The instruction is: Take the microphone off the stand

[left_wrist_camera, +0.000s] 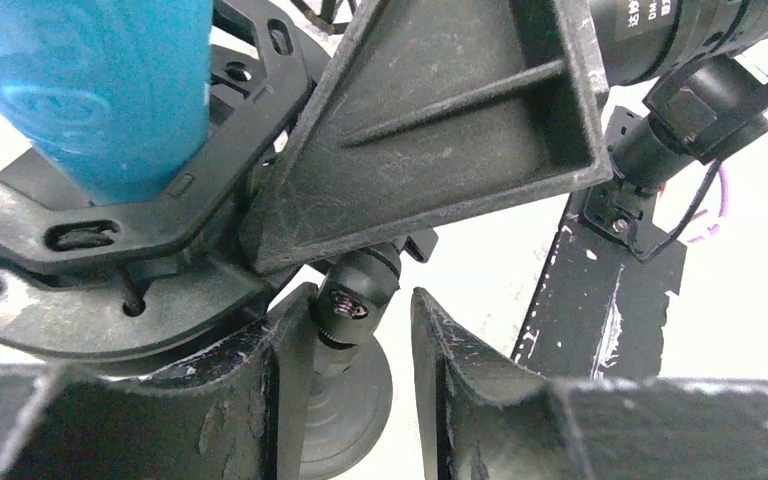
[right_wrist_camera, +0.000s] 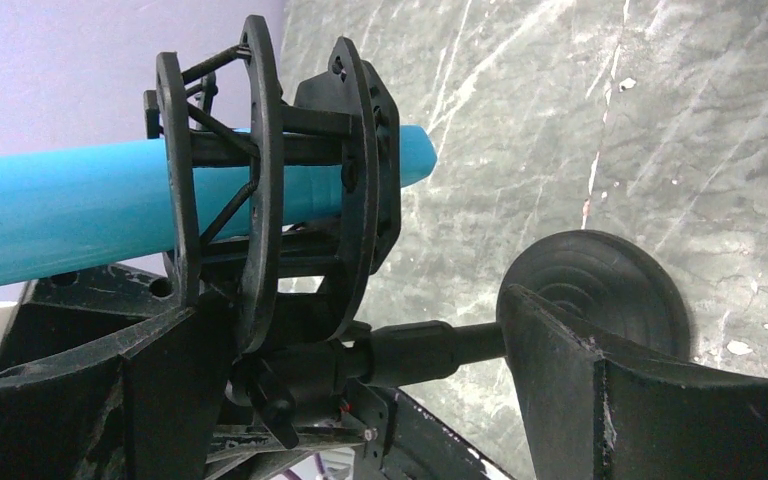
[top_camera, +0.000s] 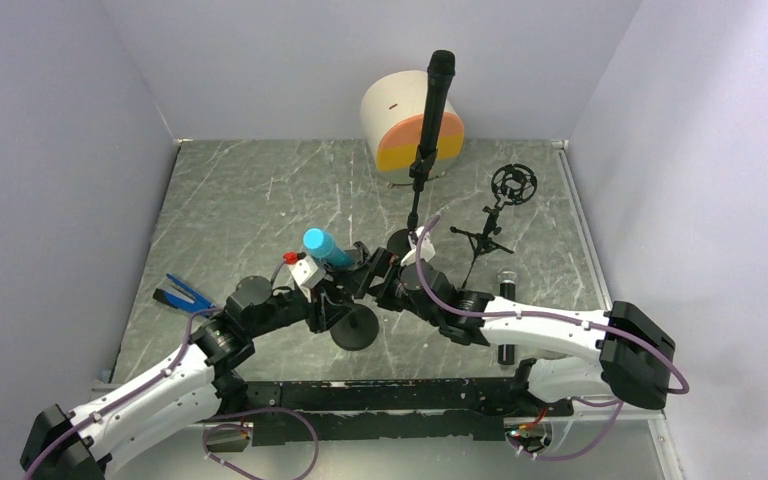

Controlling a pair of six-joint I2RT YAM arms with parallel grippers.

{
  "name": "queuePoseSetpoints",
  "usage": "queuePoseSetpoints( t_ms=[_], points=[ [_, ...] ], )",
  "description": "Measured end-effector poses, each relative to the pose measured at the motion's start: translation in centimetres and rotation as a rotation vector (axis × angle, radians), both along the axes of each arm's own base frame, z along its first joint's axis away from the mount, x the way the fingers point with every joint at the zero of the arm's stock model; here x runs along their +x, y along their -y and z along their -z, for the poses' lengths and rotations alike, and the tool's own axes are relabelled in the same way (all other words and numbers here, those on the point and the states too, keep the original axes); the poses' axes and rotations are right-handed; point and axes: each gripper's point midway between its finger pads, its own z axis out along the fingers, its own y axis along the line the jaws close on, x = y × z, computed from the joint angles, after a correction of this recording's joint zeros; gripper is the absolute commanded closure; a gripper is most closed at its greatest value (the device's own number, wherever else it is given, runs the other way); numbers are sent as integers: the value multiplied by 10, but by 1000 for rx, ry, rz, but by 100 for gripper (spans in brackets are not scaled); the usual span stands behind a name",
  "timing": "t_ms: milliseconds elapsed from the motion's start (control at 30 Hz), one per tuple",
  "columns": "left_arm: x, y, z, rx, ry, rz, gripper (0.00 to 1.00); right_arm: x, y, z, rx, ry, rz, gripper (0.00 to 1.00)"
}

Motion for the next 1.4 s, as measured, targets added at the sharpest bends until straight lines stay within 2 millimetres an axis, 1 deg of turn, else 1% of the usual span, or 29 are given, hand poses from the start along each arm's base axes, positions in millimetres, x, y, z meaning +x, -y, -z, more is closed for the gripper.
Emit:
queuePoseSetpoints(
  t_ms=[100, 133, 167, 367, 633, 800, 900, 1067, 1200, 1300, 1400],
  points=[
    [-1, -4, 1, 7, -15, -19, 56, 0, 0, 9, -28, -15, 0, 1],
    [-2, -7, 5, 17, -35, -28, 56, 0, 0, 14, -42, -28, 3, 1],
    [-3, -10, 9, 29, -53, -38, 56, 1, -1, 15, -39, -33, 4, 1],
    [-14, -19, 29, 84, -142, -49, 56, 2, -4, 11, -29, -40, 11, 1],
    [-18, -18, 30, 83, -156, -31, 57, 1, 4, 5, -58, -16, -3, 1],
    [-18, -19, 32, 112, -170, -25, 59, 3, 4, -2, -107, 23, -48, 1],
    [-16, -21, 18, 124, -147, -34, 57, 4, 7, -4, -141, 41, -65, 1],
    [-12, -31, -32, 63, -27, -81, 55, 7, 12, -6, -173, 46, -81, 1],
    [-13, -43, -60, 19, 49, -121, 53, 7, 13, -6, -178, 46, -98, 1],
    [-13, -49, -75, -8, 93, -148, 54, 4, 13, -7, -180, 52, -126, 1],
    [-10, -50, -87, -22, 154, -153, 53, 0, 12, -7, -188, 59, -166, 1]
  ],
)
